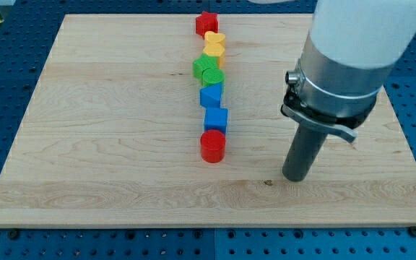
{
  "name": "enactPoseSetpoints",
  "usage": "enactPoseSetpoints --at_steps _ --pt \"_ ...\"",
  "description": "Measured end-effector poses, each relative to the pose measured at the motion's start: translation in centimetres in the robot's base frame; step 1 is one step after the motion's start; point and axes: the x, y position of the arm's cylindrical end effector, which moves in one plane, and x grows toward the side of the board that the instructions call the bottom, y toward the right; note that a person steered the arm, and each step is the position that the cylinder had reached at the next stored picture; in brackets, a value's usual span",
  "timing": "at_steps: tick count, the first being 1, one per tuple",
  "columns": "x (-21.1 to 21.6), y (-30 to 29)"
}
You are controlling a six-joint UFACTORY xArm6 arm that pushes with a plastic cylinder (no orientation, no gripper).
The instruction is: Place the red circle horizontally to the blue cube
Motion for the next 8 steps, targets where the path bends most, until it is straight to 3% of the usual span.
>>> enactPoseSetpoints --at_steps 8 --pt "0.1 -2.2"
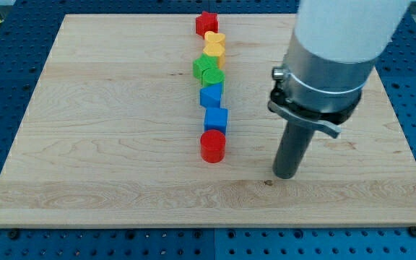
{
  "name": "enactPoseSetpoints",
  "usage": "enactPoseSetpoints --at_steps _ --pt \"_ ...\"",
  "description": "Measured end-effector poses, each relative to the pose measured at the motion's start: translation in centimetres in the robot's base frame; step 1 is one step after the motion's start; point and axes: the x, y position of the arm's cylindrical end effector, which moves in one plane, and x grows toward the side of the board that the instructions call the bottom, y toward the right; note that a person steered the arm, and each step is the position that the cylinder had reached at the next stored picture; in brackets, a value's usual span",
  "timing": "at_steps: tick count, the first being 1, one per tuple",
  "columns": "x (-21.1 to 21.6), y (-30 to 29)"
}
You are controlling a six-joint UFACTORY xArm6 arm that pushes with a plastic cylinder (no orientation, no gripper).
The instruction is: Place the red circle horizontally to the blue cube
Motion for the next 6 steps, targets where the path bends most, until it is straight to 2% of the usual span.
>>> enactPoseSetpoints --at_steps 2,3,4,5,6 --pt "2.0 -6.2" --pt "1.2 -6.8" --pt "-2.1 -9.5" --pt "-2.3 -9.6" --pt "-2.0 -12.9"
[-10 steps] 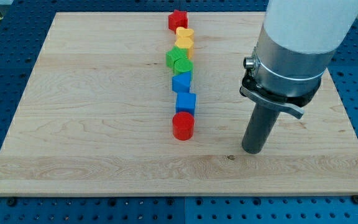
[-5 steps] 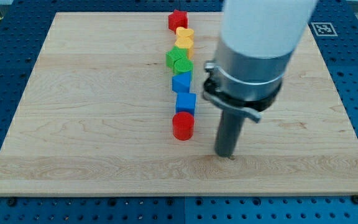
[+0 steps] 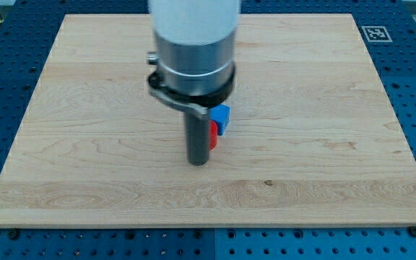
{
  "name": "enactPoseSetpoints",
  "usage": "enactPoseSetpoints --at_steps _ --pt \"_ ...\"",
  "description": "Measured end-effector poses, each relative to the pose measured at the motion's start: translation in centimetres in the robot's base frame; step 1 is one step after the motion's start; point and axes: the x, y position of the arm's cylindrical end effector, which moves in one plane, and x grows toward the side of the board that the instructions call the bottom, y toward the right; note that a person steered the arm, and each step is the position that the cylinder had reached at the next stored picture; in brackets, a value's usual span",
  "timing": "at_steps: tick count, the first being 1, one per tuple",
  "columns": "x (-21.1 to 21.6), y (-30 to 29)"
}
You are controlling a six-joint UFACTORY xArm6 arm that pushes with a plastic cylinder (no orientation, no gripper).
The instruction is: Place the red circle horizontally to the blue cube
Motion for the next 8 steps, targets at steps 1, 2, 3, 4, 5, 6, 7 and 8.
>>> enactPoseSetpoints --at_steps 1,2,3,4,5,6,7,8 --pt "0.0 -5.0" --pt "-3.5 -5.2" --pt "-4.0 -5.2" --pt "-3.8 -4.1" --pt "-3.7 -0.9" --pt "-3.4 2.3" --pt "-1.3 5.7" --pt "0.7 8.9"
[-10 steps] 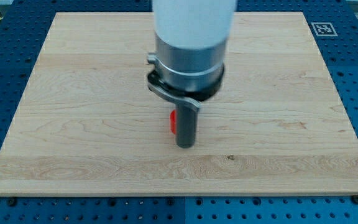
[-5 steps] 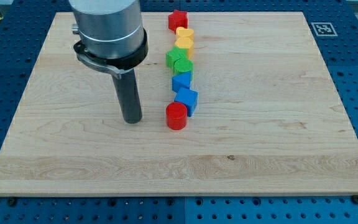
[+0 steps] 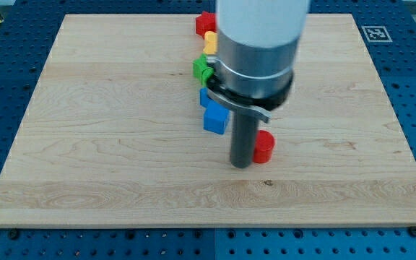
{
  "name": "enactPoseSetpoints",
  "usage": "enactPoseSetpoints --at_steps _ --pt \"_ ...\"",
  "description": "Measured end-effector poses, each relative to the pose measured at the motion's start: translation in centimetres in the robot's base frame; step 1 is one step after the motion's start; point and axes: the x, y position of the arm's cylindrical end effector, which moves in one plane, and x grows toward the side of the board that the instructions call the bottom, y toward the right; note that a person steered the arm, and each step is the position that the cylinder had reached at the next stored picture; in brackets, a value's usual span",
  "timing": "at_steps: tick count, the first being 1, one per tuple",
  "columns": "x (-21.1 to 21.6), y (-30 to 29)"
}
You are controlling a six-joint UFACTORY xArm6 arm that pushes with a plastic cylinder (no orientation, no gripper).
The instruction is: Place the red circle horizontally to the blue cube
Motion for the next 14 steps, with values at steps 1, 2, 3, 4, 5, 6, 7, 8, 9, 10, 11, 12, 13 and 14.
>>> enactPoseSetpoints --at_steps 1,2,3,4,5,6,7,8,9,10,11,12,13,14 --pt "0.1 2.4" --pt "0.1 4.1" --pt "0.0 4.3" --pt "-0.1 4.1" --pt "-1.2 4.0" --pt "-2.7 3.9" --pt "-3.2 3.2" --pt "-3.8 0.5" --pt "-5.7 -0.1" --pt "-6.6 0.2" --pt "-6.6 1.1" --pt "-6.6 3.3" --pt "-5.7 5.4" --pt "-4.7 7.6"
